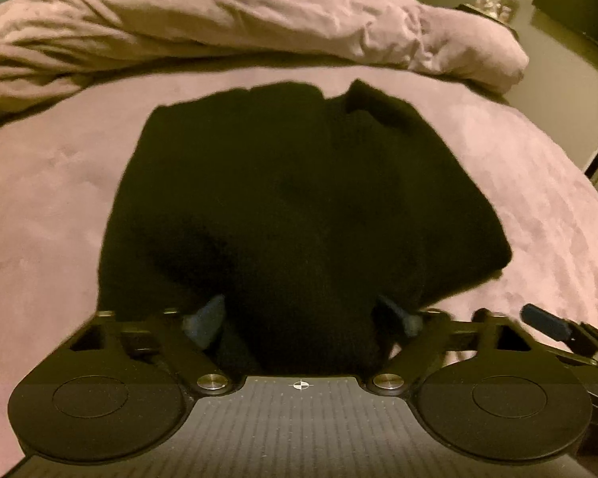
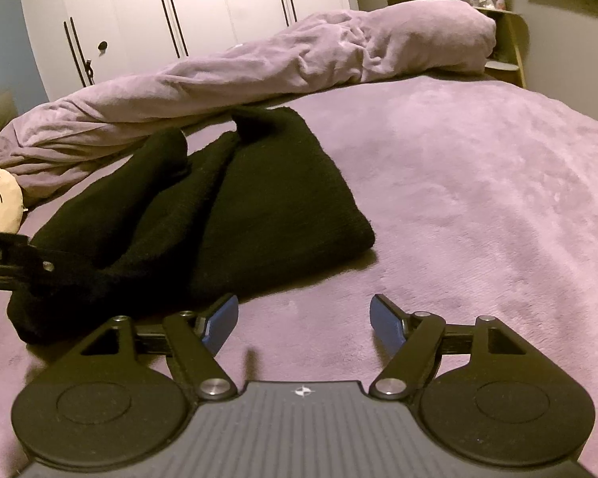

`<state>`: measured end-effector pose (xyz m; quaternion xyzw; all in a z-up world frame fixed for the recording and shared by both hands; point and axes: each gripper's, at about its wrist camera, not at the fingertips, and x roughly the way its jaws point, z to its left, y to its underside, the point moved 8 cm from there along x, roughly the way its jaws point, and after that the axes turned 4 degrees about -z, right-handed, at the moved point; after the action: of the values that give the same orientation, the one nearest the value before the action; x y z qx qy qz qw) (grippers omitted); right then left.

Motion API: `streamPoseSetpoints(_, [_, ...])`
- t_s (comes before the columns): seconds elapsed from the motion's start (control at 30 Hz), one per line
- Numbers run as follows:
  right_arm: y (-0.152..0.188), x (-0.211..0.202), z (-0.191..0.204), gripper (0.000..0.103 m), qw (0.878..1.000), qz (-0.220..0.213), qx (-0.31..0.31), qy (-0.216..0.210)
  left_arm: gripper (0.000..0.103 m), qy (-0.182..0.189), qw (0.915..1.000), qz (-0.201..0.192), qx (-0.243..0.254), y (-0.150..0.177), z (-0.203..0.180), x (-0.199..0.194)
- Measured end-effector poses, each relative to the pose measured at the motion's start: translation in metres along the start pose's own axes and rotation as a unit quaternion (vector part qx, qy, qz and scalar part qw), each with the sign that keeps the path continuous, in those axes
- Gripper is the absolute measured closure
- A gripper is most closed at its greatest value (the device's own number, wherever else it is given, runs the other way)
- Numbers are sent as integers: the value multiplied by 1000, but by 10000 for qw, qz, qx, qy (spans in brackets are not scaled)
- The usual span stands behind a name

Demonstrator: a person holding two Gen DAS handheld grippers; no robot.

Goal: Fold small clothes

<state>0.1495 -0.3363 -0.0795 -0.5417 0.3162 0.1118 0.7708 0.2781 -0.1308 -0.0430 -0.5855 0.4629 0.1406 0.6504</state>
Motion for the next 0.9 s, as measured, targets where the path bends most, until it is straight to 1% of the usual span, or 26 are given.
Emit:
streamPoseSetpoints(0.03, [0, 0, -1, 30, 10000, 3, 8, 2, 49, -130, 9999, 72, -30, 1, 4, 5])
streamPoseSetpoints(0.07, [-1, 0, -1, 30, 10000, 3, 17, -1, 53, -206, 9997, 137, -86, 2, 8, 11])
streamPoseSetpoints(0.13, [-2, -2, 0, 30, 10000, -44, 31, -35, 67, -102, 9992, 161, -342, 0, 15, 14])
streamPoseSetpoints(0.2, [-4, -5, 1, 30, 9999, -119, 22, -66, 71, -12, 9989, 90, -456, -3, 16, 10])
streamPoseSetpoints(0.33, [-13, -8, 10, 30, 9993, -266, 105, -247, 71, 221, 9991, -205, -298, -13, 4, -6])
streamPoseSetpoints(0.37, [-17, -8, 13, 30, 9988, -310, 122, -355, 69, 252, 9992, -242, -181, -13, 2, -9])
streamPoseSetpoints(0.4, [-22, -7, 18, 30, 9983, -321, 138, -475, 62, 250, 9994, -221, -89, -13, 2, -10])
streamPoseSetpoints(0.43, [-26, -5, 23, 30, 9975, -311, 169, -613, 51, 210, 9996, -188, -87, -10, 5, -10])
streamPoseSetpoints(0.47, [-31, -3, 27, 29, 9962, -296, 245, -780, 48, 141, 9996, -175, -155, -8, 10, -11])
streamPoseSetpoints(0.53, [-40, 7, 37, 26, 9910, -152, 480, -1243, 32, 35, 9992, -216, -335, -2, 23, -16])
streamPoseSetpoints(0.6, [-46, 22, 44, 25, 9850, 24, 732, -1565, 23, -49, 9982, -347, -492, 2, 36, -28])
streamPoseSetpoints(0.67, [-52, 38, 55, 25, 9801, 220, 834, -1786, 20, -90, 9970, -471, -604, 5, 49, -40])
streamPoseSetpoints(0.7, [-53, 44, 60, 25, 9784, 279, 857, -1860, 16, -125, 9964, -487, -683, 8, 57, -45])
streamPoseSetpoints(0.77, [-56, 55, 72, 25, 9727, 460, 943, -2070, 17, -267, 9944, -504, -894, 12, 74, -56])
streamPoseSetpoints(0.83, [-56, 66, 81, 25, 9663, 649, 1154, -2210, 16, -554, 9916, -522, -1048, 15, 93, -63])
streamPoseSetpoints(0.9, [-60, 72, 91, 25, 9609, 709, 1272, -2356, 16, -701, 9891, -545, -1178, 21, 108, -68])
